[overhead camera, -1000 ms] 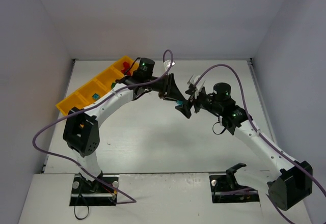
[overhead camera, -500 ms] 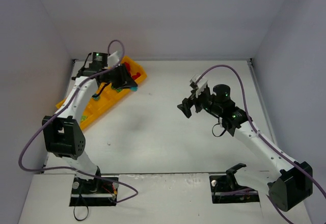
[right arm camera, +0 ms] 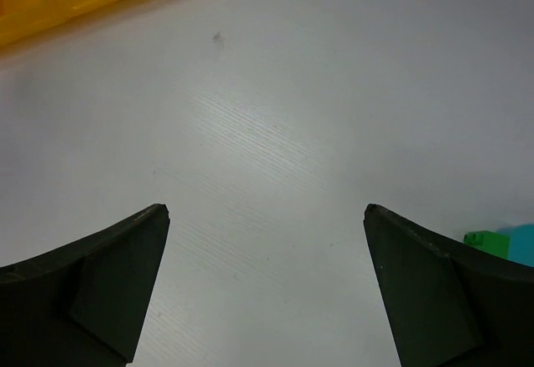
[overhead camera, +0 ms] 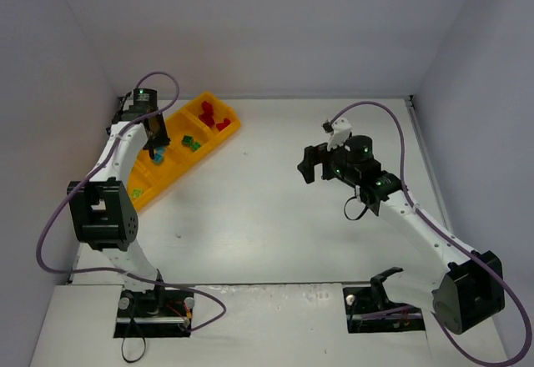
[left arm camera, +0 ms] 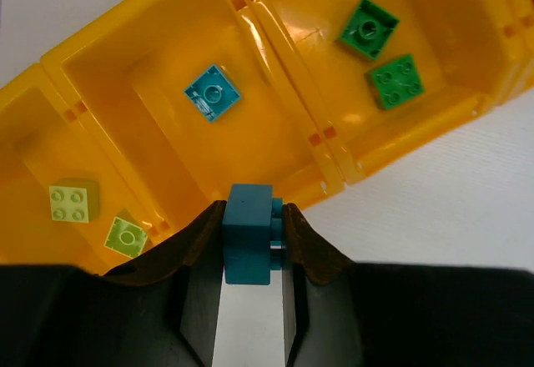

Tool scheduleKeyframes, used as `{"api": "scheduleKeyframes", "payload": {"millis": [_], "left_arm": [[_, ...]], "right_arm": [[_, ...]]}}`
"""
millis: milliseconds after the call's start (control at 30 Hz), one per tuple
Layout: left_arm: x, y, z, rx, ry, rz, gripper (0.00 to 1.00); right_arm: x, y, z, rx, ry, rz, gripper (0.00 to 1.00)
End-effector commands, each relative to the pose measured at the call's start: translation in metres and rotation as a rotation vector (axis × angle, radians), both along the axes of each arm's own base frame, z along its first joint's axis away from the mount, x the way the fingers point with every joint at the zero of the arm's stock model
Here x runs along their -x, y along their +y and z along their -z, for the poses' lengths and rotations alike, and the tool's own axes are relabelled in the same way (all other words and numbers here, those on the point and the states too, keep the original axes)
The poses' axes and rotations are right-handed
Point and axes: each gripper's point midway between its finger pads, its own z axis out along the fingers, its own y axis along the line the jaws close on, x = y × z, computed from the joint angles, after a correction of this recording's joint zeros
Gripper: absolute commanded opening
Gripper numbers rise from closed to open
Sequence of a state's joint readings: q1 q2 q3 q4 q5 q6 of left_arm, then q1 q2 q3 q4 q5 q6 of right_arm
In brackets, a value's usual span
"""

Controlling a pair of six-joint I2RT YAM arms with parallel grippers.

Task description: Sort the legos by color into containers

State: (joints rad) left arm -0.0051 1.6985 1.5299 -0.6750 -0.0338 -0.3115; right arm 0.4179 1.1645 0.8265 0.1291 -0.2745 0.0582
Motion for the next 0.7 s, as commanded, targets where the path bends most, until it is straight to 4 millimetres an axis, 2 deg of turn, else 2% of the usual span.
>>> {"api": "scheduleKeyframes", "payload": {"millis": [0,67,133,233,300,333,400,467,567,600,633,667], "left_arm": [[-0.024,0.022,-0.014,-0.108,-0.067,-0.062,0.22],[-0.026,0.037,-0.005,-0.116,-0.036,-0.100,0.27],[-0.029,0.041,0.003,-0.132,-0.017,-0.114,0.33],[-0.032,0.044,0.009,-0.146,-0.008,-0.123,0.38],[-0.034,0.045,0.009,-0.146,-0.010,-0.126,0.41],[-0.035,0.044,0.007,-0.141,-0.020,-0.123,0.46],[-0.037,0.043,0.003,-0.135,-0.033,-0.123,0.50],[-0.036,0.040,-0.006,-0.123,-0.050,-0.120,0.56],[-0.031,0.030,-0.029,-0.083,-0.106,-0.102,0.65],[-0.028,0.025,-0.034,-0.073,-0.116,-0.090,0.66],[-0.025,0.021,-0.049,-0.057,-0.155,-0.081,0.67],[-0.023,0.015,-0.054,-0.039,-0.172,-0.060,0.67]], "right_arm": [[-0.021,-0.016,-0.031,-0.040,-0.072,0.132,0.98],[-0.023,-0.027,-0.030,-0.033,-0.068,0.187,0.96],[-0.024,-0.038,-0.027,-0.027,-0.059,0.225,0.95],[-0.027,-0.052,-0.024,-0.039,-0.043,0.284,0.95],[-0.029,-0.064,-0.020,-0.051,-0.026,0.338,0.94],[-0.030,-0.069,-0.018,-0.050,-0.018,0.357,0.93],[-0.031,-0.076,-0.015,-0.058,-0.003,0.397,0.92],[-0.033,-0.088,-0.009,-0.040,0.011,0.462,0.88],[-0.035,-0.109,0.001,-0.002,0.028,0.586,0.69],[-0.036,-0.114,0.006,0.007,0.041,0.618,0.58],[-0.035,-0.124,0.011,0.014,0.054,0.682,0.53],[-0.036,-0.129,0.015,0.016,0.065,0.722,0.50]]}}
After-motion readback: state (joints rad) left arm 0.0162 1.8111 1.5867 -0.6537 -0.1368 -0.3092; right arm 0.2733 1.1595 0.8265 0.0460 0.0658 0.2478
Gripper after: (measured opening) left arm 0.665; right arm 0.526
